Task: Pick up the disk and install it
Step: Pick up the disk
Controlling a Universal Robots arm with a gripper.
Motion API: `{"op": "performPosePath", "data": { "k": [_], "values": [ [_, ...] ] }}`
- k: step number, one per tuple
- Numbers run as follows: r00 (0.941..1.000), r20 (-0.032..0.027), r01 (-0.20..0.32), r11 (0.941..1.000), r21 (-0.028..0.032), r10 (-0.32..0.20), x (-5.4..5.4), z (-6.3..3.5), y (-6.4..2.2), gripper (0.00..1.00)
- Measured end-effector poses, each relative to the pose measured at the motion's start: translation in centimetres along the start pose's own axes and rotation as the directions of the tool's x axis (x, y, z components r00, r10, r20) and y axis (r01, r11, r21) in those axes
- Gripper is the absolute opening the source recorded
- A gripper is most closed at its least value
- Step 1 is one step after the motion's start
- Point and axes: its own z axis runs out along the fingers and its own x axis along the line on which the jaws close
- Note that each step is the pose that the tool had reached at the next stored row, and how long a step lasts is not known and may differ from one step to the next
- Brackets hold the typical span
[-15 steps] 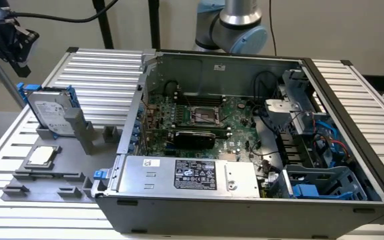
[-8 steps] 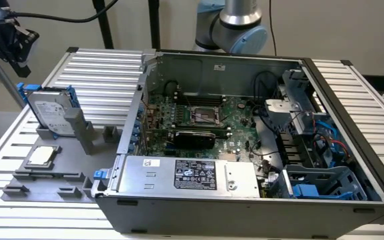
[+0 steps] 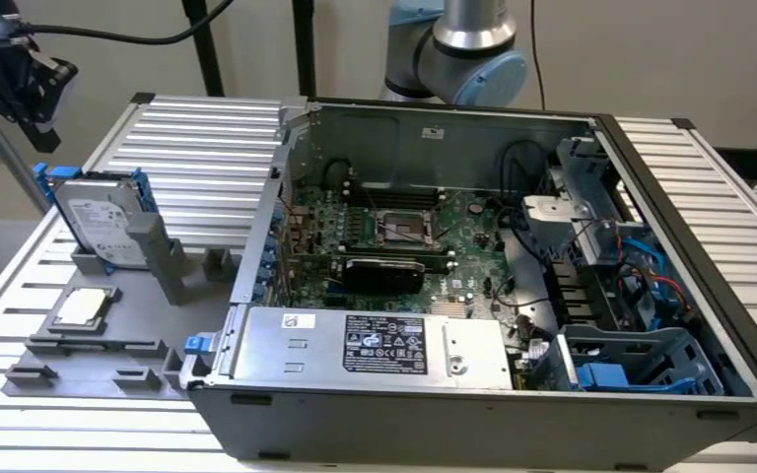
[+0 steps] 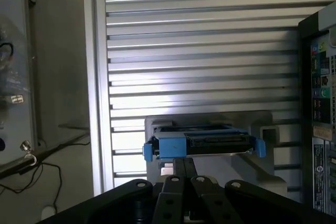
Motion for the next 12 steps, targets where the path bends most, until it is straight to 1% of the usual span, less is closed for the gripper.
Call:
{"op": "performPosePath", "data": {
  "k": [3,6,9,12],
  "values": [
    [0.9999,-0.0008,0.016,0.9999,0.0,-0.016,-0.3,0.0,0.02,0.0],
    [0.998,-0.0031,0.063,0.998,-0.0001,-0.063,-0.34,0.04,0.02,0.0],
    [0.9932,-0.0059,0.116,0.9932,-0.0002,-0.116,-0.35,0.13,0.02,0.0],
    [0.9853,-0.0084,0.171,0.9853,-0.0007,-0.171,-0.35,0.23,0.01,0.0]
  ]
}}
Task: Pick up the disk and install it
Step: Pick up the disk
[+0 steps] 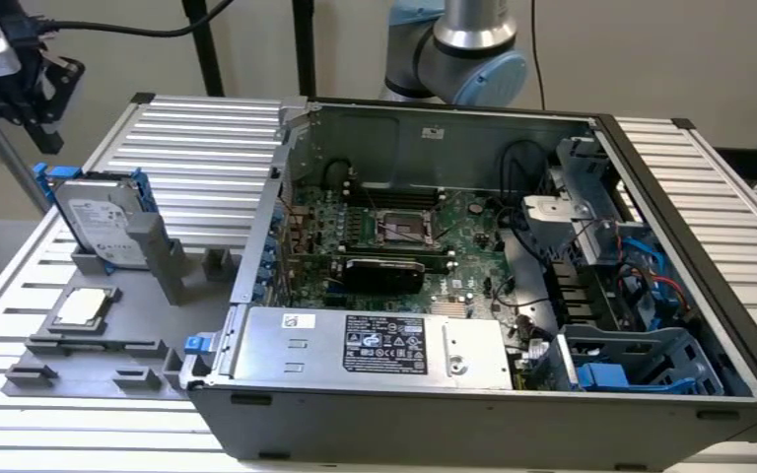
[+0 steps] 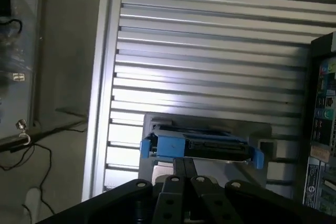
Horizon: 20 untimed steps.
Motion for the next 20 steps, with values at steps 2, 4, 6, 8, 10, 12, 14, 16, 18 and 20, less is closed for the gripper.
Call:
{"op": "performPosePath", "data": {
  "k": [2,4,6,8,10,12,14,16,18,20],
  "values": [
    [0.9994,-0.0017,0.036,0.9994,-0.0001,-0.036,0.0,0.07,0.0,0.0],
    [0.9973,-0.0036,0.073,0.9973,-0.0001,-0.073,0.0,0.13,-0.01,0.0],
    [0.9941,-0.0053,0.109,0.9941,-0.0003,-0.109,0.0,0.19,-0.01,0.0],
    [0.9895,-0.007,0.144,0.9895,-0.0005,-0.144,0.0,0.25,-0.01,0.0],
    [0.9834,-0.0089,0.181,0.9834,-0.0008,-0.181,0.0,0.31,-0.02,0.0],
    [0.9762,-0.0106,0.217,0.9763,-0.0012,-0.217,0.0,0.37,-0.02,0.0],
    [0.9678,-0.0123,0.251,0.9679,-0.0016,-0.252,0.0,0.43,-0.02,0.0],
    [0.9581,-0.0139,0.286,0.9582,-0.002,-0.286,0.0,0.49,-0.02,0.0],
    [0.947,-0.0155,0.321,0.9472,-0.0026,-0.321,0.0,0.55,-0.03,0.0],
    [0.9347,-0.0172,0.355,0.9348,-0.0032,-0.355,0.0,0.6,-0.03,0.0]
  ]
}}
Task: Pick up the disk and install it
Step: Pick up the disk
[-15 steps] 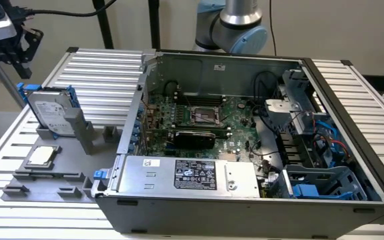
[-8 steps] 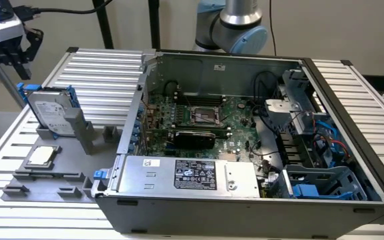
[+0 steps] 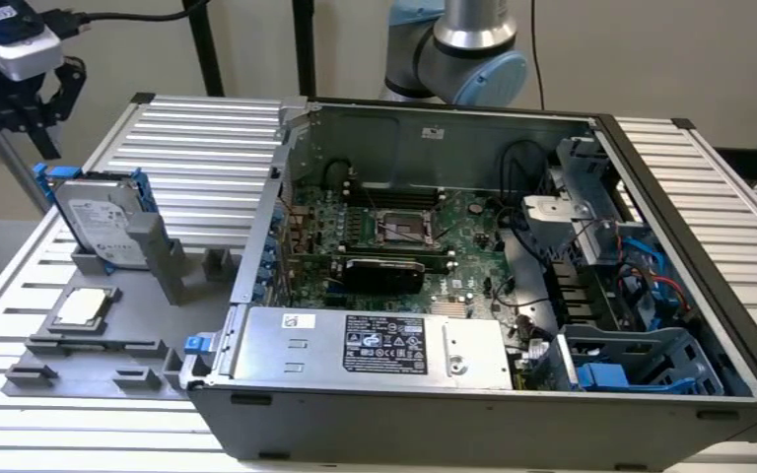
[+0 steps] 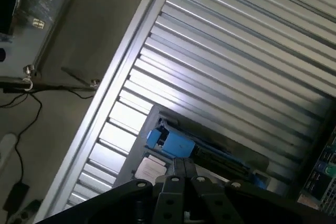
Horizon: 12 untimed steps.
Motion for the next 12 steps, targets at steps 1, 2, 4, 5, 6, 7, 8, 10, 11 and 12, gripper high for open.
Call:
{"op": "performPosePath", "data": {
  "k": [1,2,4,5,6,7,8,10,11,12],
  "values": [
    [0.9998,-0.0009,0.018,0.9998,0.0,-0.018,0.0,0.03,0.0,0.0],
    [0.9993,-0.0018,0.037,0.9993,-0.0001,-0.037,0.0,0.05,0.0,0.0],
    [0.9973,-0.0035,0.073,0.9973,-0.0002,-0.073,0.0,0.08,0.0,0.0],
    [0.9958,-0.0044,0.091,0.9958,-0.0003,-0.091,0.0,0.09,-0.01,0.0],
    [0.9939,-0.0053,0.11,0.994,-0.0004,-0.11,0.0,0.11,-0.01,0.0],
    [0.9918,-0.006,0.128,0.9918,-0.0005,-0.128,0.0,0.12,-0.01,0.0],
    [0.9894,-0.0069,0.145,0.9894,-0.0005,-0.145,0.01,0.13,-0.01,0.0],
    [0.9834,-0.0088,0.181,0.9834,-0.0009,-0.181,0.0,0.13,-0.01,0.0],
    [0.9798,-0.0096,0.2,0.9798,-0.001,-0.2,0.0,0.14,-0.01,0.0],
    [0.9762,-0.0105,0.217,0.9762,-0.0012,-0.217,0.0,0.14,-0.01,0.0]
  ]
}}
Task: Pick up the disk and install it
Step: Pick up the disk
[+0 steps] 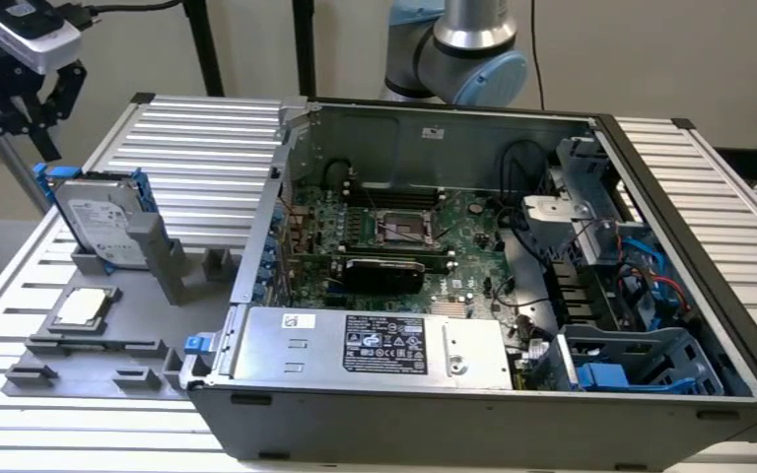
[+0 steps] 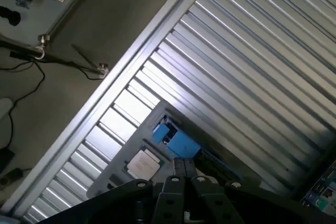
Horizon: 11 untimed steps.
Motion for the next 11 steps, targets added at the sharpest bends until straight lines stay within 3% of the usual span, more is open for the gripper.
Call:
{"op": "performPosePath", "data": {
  "k": [5,11],
  "values": [
    [0.9958,-0.0043,0.091,0.9958,-0.0002,-0.091,0.0,0.02,0.0,0.0],
    [0.9801,-0.0086,0.198,0.9801,0.0002,-0.198,0.0,0.07,0.0,0.0]
  ]
}}
